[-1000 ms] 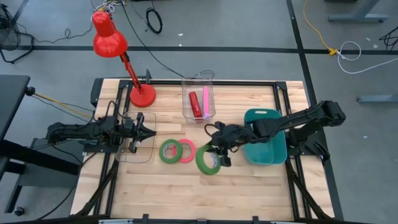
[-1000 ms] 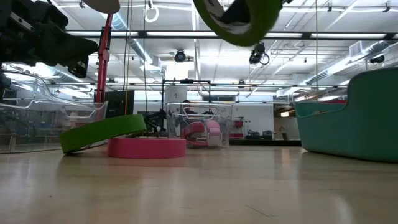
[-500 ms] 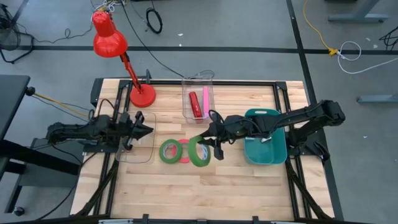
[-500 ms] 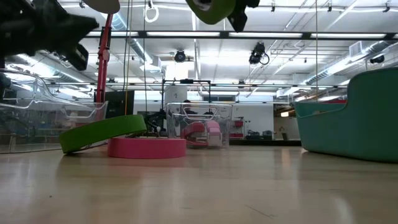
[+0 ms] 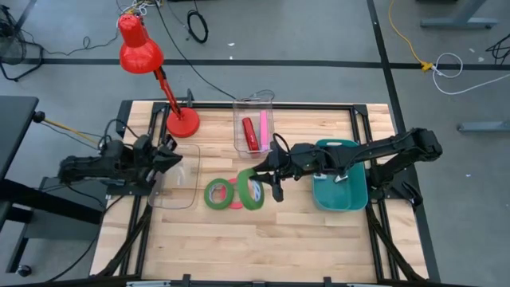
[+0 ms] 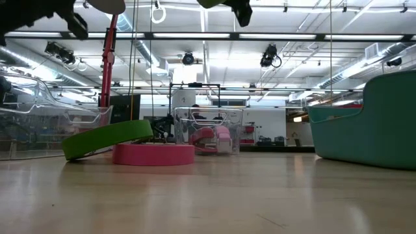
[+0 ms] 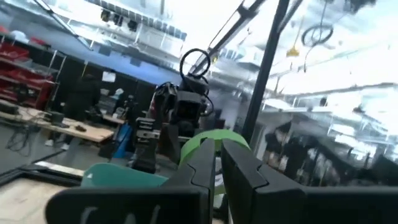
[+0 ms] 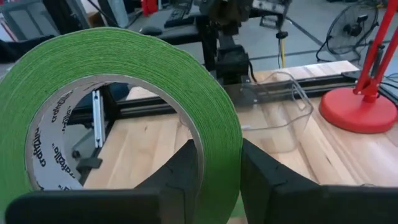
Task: Pick and place Stapler, Stapler remover, tape
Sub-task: Put the bottom green tape into the left transparent bin
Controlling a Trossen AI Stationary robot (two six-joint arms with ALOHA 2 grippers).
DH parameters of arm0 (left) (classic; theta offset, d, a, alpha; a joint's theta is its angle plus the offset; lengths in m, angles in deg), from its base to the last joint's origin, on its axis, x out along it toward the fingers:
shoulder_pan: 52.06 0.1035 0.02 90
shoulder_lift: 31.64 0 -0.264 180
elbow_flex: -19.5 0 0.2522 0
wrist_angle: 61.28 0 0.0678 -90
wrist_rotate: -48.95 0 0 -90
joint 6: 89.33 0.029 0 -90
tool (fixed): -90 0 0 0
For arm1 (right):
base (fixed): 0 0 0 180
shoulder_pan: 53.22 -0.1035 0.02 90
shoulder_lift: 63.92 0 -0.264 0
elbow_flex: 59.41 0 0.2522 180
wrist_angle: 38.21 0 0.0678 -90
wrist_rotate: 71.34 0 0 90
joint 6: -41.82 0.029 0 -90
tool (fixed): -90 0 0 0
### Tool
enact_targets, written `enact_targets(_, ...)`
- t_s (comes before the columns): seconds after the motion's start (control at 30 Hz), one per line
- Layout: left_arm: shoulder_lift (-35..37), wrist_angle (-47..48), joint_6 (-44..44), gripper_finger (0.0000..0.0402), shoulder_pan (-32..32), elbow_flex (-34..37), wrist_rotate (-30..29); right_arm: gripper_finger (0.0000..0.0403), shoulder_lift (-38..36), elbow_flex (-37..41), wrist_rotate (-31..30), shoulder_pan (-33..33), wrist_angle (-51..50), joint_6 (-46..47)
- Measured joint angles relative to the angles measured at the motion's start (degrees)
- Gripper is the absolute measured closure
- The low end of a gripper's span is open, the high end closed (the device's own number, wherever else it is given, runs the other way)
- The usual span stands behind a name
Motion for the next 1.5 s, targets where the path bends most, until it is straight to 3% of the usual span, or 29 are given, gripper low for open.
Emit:
enact_targets(0.23, -6.55, 7.96, 6.99, 0.0372, 0.0, -10.99, -0.37, 0.0312, 0.0, 0.0, -0.89, 1.24, 0.98, -0.15)
enact_targets(0.4, -14.2, 7.72, 5.99, 0.0372, 0.0, -18.18, -1.05, 0.0312, 0.0, 0.0, -2.04, 2.33, 3.7, -1.9)
enact_targets(0.6, -23.57, 7.76, 12.91, 0.0372, 0.0, -26.25, -1.78, 0.0312, -0.21, -0.02, -2.09, 4.16, 7.44, -3.05)
enact_targets(0.8, -31.35, 7.63, 9.08, 0.0372, 0.0, -32.8, -5.09, 0.0312, -1.81, -0.02, -6.2, 5.62, 8.87, -6.74)
enact_targets(1.13, -41.57, 7.66, 5.54, 0.0369, 0.0, -38.56, -0.39, 0.0312, -6.24, -0.02, -11.44, 8.27, 10.15, -10.66)
enact_targets(1.27, -44.78, 7.7, 3.89, 0.0342, 0.02, -39.34, -0.17, 0.0312, -7.98, -0.02, -11.44, 9.04, 10.42, -10.61)
enact_targets(1.5, -49.9, 7.37, 1.93, 0.0243, 0.5, -41.21, -0.32, 0.0312, -8.94, -0.02, -11.42, 9.18, 10.36, -10.7)
